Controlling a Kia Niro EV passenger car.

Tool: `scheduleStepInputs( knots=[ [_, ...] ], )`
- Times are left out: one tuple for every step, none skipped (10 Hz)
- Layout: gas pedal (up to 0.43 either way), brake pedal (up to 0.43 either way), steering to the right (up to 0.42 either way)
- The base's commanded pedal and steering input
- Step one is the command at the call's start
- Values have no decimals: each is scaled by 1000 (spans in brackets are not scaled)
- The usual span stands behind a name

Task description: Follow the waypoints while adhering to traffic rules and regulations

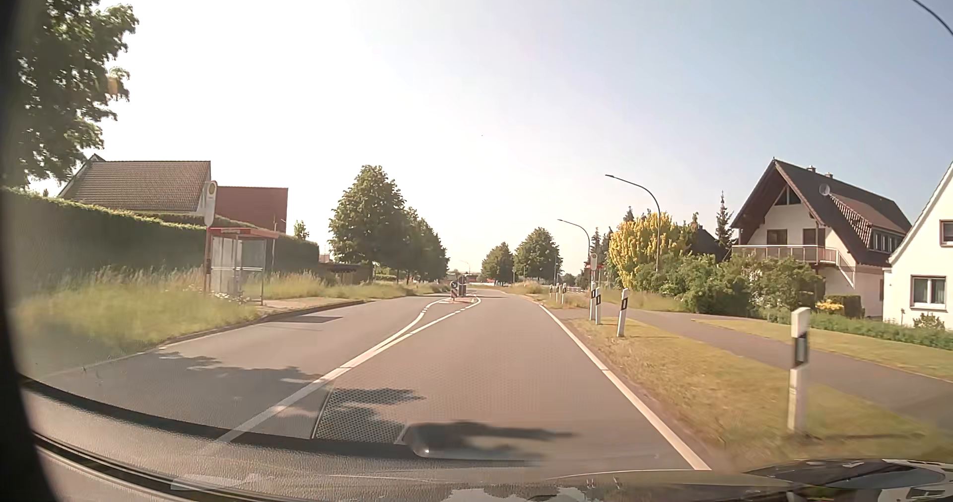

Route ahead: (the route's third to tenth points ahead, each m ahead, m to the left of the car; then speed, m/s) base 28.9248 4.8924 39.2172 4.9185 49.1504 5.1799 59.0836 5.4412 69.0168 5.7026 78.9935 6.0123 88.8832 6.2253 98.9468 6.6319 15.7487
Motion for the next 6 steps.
scheduleStepInputs(
  knots=[
    [177,0,8],
    [177,0,7],
    [177,0,4],
    [177,0,2],
    [177,0,1],
    [177,0,0]
  ],
)
